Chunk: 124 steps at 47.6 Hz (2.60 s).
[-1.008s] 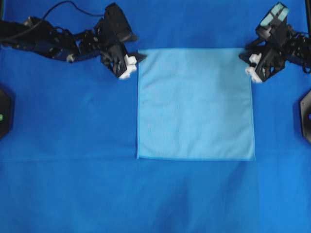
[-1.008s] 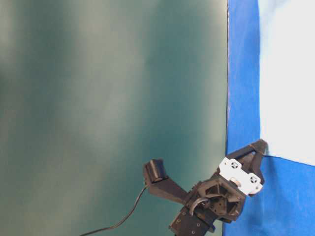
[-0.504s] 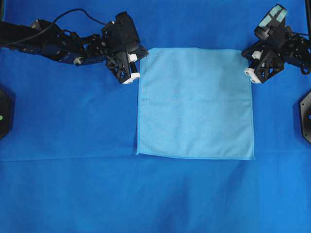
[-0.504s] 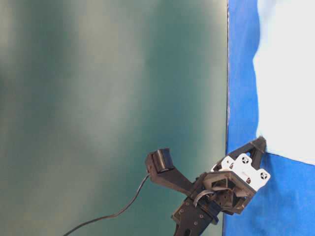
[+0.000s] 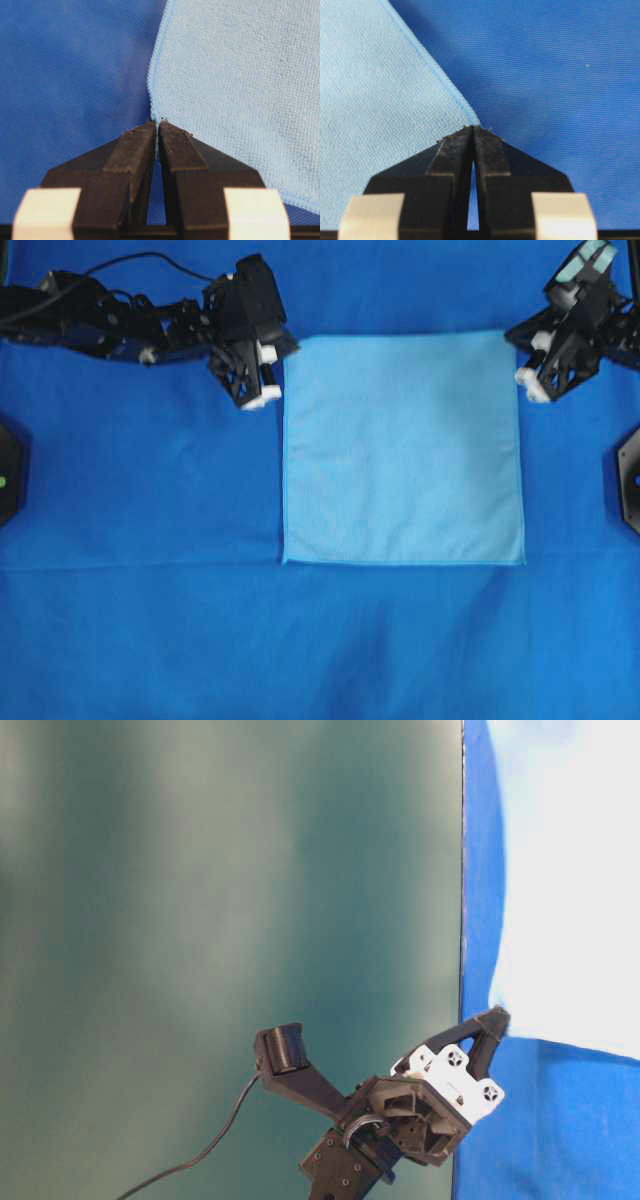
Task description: Fold the light blue towel.
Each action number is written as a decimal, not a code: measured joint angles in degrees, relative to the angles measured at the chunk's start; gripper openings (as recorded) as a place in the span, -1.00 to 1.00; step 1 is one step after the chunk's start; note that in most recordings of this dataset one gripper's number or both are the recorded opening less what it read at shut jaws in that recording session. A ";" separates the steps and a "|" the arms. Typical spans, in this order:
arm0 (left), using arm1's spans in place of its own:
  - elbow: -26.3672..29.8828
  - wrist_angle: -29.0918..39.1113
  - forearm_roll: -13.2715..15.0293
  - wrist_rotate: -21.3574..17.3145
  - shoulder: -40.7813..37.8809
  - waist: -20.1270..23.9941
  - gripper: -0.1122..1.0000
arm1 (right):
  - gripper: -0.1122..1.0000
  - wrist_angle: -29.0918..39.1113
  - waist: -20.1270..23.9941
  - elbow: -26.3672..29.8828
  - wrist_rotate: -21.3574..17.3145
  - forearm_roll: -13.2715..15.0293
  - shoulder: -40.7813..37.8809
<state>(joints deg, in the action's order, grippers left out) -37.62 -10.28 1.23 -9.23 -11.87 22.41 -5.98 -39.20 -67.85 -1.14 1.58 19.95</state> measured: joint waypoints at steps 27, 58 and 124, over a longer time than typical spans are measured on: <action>-2.20 3.08 -0.09 -0.97 7.29 -6.59 -0.75 | -0.80 15.82 9.05 -0.18 -6.77 -3.08 12.13; -4.22 3.25 0.00 4.48 7.65 -27.33 -0.75 | -0.80 24.61 43.07 -1.85 -29.44 -4.48 17.49; -3.96 4.83 0.00 2.99 8.96 -29.18 0.23 | 0.30 26.37 51.94 2.29 -36.65 2.99 12.30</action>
<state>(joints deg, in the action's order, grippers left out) -41.57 -5.45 1.23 -6.24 -2.90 -6.77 20.39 12.74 -65.57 -37.79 4.57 32.26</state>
